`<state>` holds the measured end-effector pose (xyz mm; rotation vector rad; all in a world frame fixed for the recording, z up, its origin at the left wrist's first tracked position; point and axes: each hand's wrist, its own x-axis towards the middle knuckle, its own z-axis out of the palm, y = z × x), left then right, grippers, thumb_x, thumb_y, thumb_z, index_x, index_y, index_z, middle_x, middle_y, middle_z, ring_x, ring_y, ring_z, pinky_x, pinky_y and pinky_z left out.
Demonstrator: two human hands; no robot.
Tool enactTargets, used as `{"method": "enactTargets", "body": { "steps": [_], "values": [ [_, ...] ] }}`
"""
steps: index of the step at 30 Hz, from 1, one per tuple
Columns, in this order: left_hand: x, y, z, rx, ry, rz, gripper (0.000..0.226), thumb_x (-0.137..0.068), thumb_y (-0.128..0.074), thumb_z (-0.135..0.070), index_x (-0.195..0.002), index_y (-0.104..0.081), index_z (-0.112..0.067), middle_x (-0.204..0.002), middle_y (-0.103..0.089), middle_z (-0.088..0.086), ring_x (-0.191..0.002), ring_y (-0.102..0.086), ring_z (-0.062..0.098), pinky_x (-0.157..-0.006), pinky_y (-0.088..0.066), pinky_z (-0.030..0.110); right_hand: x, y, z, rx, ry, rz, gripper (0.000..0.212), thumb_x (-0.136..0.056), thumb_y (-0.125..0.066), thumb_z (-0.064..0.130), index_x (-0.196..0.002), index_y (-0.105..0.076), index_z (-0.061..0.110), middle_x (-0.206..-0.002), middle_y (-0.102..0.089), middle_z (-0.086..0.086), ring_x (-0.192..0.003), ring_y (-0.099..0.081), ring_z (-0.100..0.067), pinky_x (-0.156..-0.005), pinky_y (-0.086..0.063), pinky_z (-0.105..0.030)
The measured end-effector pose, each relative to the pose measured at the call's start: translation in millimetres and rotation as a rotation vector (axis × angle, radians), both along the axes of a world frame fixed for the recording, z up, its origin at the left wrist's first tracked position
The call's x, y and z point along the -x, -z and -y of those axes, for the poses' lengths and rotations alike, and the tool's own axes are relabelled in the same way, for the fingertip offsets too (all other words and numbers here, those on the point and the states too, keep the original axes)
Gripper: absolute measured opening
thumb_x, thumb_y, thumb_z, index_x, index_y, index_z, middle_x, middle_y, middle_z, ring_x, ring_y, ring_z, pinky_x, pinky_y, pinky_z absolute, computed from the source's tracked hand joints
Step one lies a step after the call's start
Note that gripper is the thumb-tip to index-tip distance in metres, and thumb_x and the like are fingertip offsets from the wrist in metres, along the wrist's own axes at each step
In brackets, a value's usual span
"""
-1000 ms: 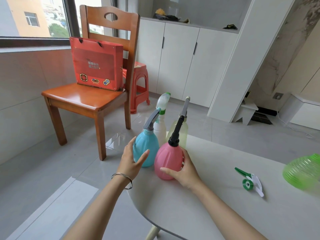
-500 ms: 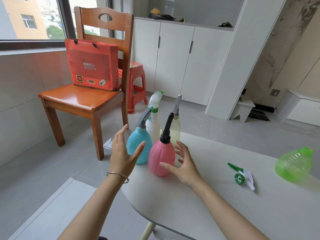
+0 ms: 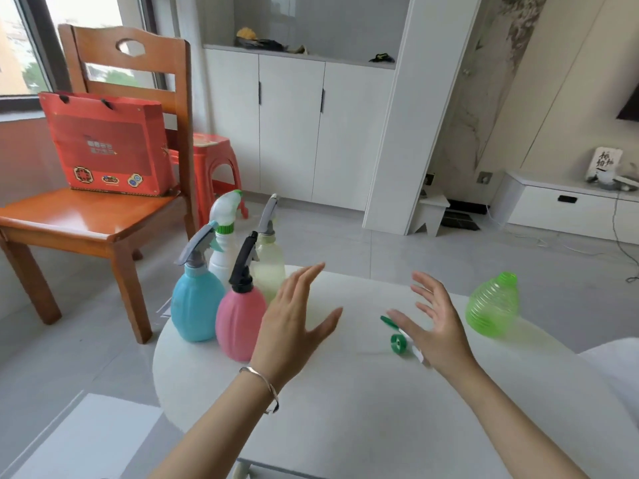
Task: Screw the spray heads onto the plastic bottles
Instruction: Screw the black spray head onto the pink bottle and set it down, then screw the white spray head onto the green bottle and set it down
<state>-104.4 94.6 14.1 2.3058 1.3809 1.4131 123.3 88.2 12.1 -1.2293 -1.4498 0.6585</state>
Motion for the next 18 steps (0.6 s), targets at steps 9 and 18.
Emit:
{"method": "enactTargets", "body": {
  "steps": [9, 18],
  "values": [
    [-115.9, 41.5, -61.7, 0.359, 0.132, -0.208, 0.077, -0.085, -0.055, -0.053, -0.146, -0.024, -0.018, -0.151, -0.034, 0.000, -0.135, -0.035, 0.021, -0.108, -0.031, 0.030, -155.2, 35.2, -2.3, -0.073, 0.480, -0.016, 0.064, -0.074, -0.078, 0.014, -0.127, -0.044, 0.028, -0.133, -0.044, 0.007, -0.124, -0.045, -0.013, -0.101, -0.034, -0.028],
    [-240.9, 50.0, -99.1, 0.598, 0.325, -0.271, 0.082, -0.086, -0.051, -0.056, -0.150, -0.013, -0.020, -0.156, -0.024, 0.002, -0.140, -0.027, 0.026, -0.113, -0.028, 0.039, -213.2, 71.7, -40.7, 0.296, 0.434, -0.267, 0.056, -0.092, -0.052, 0.042, -0.143, -0.032, 0.027, -0.149, -0.036, 0.007, -0.129, -0.039, -0.007, -0.103, -0.031, -0.026]
  ]
}}
